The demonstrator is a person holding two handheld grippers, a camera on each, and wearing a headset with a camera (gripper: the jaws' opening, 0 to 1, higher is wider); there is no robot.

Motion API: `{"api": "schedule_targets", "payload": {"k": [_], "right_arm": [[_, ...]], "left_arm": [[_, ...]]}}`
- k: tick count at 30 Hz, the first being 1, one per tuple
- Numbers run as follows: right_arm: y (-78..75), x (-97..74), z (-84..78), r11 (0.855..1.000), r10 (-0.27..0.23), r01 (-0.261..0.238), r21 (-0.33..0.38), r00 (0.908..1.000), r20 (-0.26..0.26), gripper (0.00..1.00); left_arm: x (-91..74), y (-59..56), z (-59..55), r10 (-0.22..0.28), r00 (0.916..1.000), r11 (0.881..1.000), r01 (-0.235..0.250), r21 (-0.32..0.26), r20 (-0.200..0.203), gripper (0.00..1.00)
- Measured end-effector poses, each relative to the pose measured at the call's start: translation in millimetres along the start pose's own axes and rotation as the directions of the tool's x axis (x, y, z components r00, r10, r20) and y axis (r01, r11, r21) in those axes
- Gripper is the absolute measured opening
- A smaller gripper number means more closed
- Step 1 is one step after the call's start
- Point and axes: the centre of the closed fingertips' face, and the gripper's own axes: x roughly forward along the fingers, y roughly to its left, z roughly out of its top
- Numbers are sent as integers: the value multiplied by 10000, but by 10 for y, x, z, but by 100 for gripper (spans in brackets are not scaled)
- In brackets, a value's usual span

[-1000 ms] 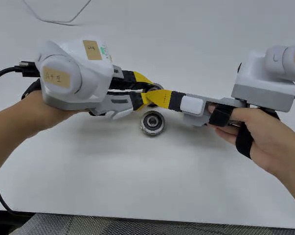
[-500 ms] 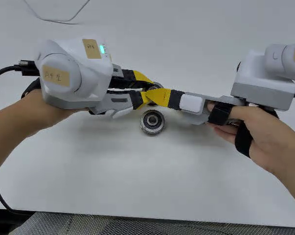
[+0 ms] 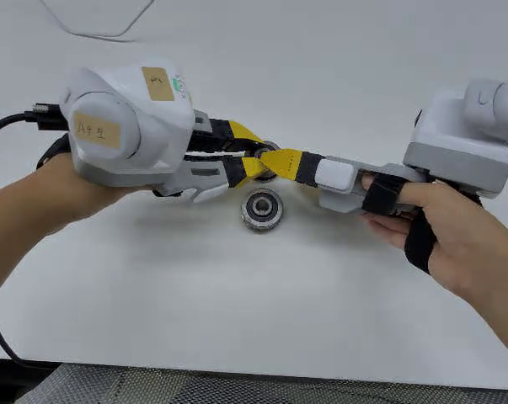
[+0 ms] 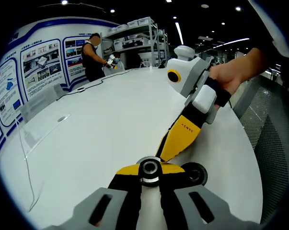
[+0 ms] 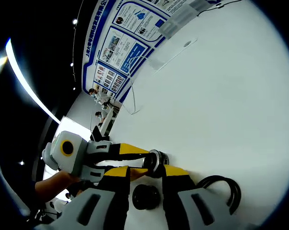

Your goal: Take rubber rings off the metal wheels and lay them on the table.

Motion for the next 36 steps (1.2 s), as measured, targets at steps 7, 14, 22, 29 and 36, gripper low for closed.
{"api": "schedule_targets", "payload": {"k": [7,14,22,29,36], "right_arm": [[-38,-4,-1,9993,-280,281,-243,9996,34,21],[-111,5,17,9978,-663,663,-32,9978,45,12],[-131,25,16,9934,-1098,1096,-336,9939,-43,7],[-122,22,22,9861,-1565,1562,-561,9877,-1,6],[-118,16,26,9671,-2197,2167,-1335,9755,-80,6]], "left_arm": [[0,1,-1,1,10000,10000,-1,5,0,13],[0,0,0,-1,10000,10000,1,26,-13,13],[0,-2,2,3,10000,10000,-3,34,-7,13],[-1,-4,2,21,10000,10000,-21,52,-17,13],[-1,-6,2,37,10000,10000,-37,67,-36,13]]}}
